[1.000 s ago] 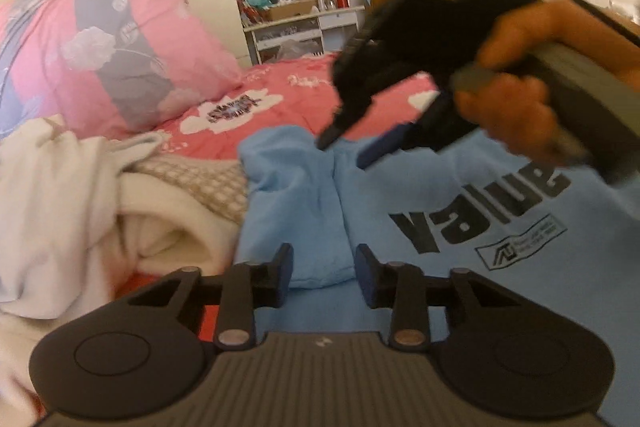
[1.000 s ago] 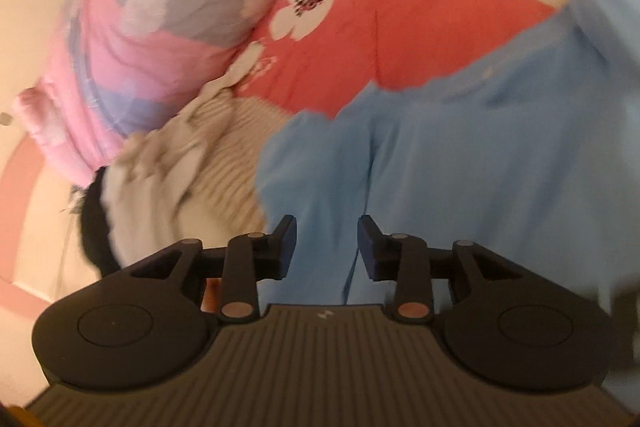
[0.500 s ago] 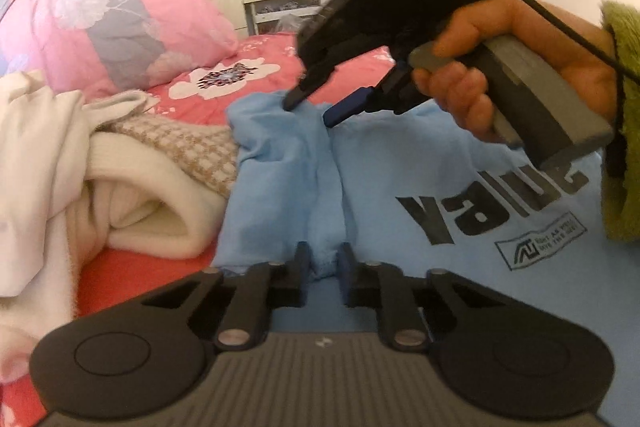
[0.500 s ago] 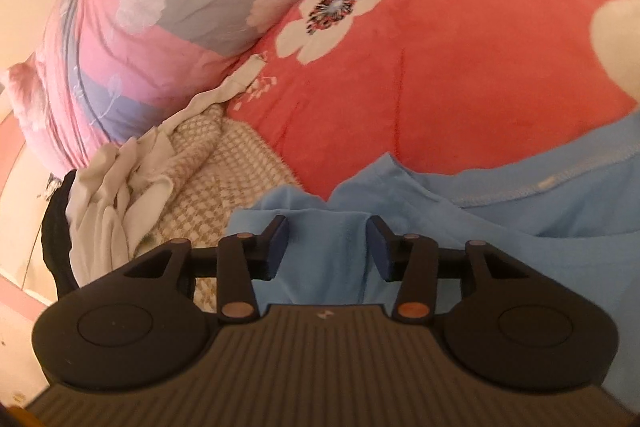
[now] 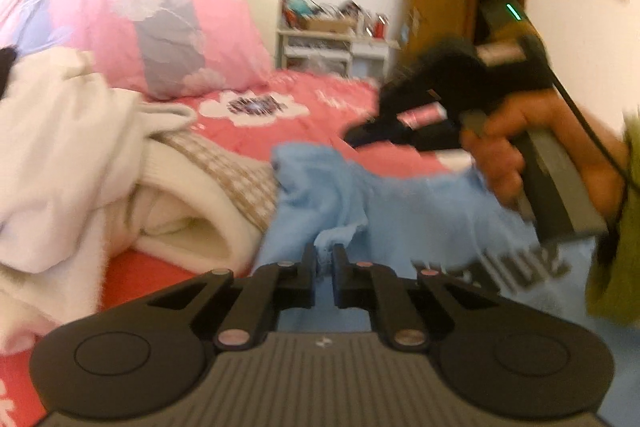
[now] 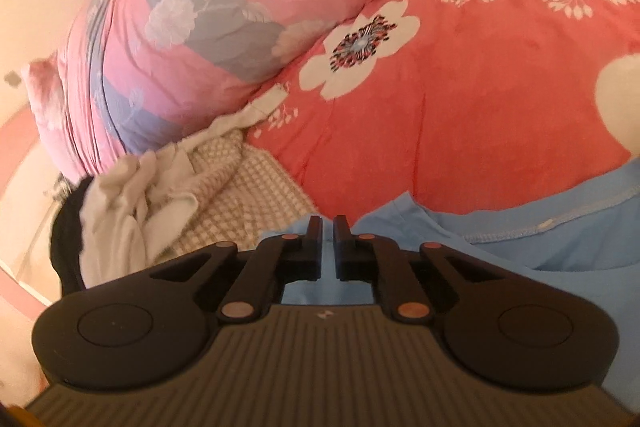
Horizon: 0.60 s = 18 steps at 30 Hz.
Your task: Fold clothes
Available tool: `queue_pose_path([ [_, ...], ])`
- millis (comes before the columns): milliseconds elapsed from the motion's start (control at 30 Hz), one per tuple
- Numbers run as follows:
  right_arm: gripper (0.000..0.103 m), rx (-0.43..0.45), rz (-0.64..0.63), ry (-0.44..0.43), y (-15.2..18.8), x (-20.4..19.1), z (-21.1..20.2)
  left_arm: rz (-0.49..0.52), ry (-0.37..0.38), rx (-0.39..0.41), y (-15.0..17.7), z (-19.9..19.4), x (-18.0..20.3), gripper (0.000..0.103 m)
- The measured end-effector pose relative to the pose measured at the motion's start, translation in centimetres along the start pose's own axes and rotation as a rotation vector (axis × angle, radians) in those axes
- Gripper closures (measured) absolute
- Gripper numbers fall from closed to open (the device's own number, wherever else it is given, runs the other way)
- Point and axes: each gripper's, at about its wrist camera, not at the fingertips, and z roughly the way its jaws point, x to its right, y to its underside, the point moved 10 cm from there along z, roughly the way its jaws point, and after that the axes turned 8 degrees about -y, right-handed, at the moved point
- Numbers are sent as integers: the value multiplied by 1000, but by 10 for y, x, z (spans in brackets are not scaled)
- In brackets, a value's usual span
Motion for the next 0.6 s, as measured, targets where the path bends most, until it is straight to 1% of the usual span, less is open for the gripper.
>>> queue_pose_path([
  [100,94,12,84,-32,-1,3,-11,-118,-12,47,-12,-6,-22,95],
  [200,89,-34,157,-35,10,6,-17,-215,-33,58,-15,-4,-43,95],
  [267,75,-84,220,-44,22,5,-17,-279,-47,65,-17,-4,-57,95],
  [333,72,-123,272,-57,35,1,-21,-306,-51,67,-18,-3,-63,95],
  [433,58,-155,380,-67,57,-2,-26,-322,-52,72,-18,-1,-66,95],
  [500,58,-177,439,-66,69,-2,-23,-327,-49,81,-19,-1,-67,95],
  [600,57,-179,470,-30,75,1,-9,-339,-42,96,-20,-1,-70,95],
])
